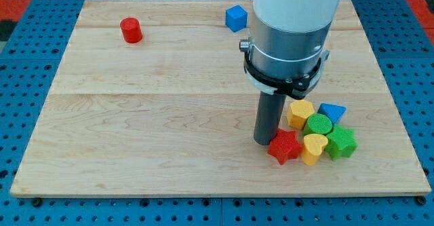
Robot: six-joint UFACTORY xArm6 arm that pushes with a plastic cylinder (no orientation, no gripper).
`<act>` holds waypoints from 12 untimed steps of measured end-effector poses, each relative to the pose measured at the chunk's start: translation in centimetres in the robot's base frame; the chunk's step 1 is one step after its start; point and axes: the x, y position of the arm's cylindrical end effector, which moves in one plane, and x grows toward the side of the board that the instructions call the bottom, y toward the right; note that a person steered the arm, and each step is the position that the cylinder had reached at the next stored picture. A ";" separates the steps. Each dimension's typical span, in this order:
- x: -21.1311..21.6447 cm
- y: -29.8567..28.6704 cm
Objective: Move the red circle close to the yellow hexagon
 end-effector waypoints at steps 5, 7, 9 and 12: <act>-10.1 -4.4; -12.3 -26.8; -19.1 -37.2; -26.0 -37.2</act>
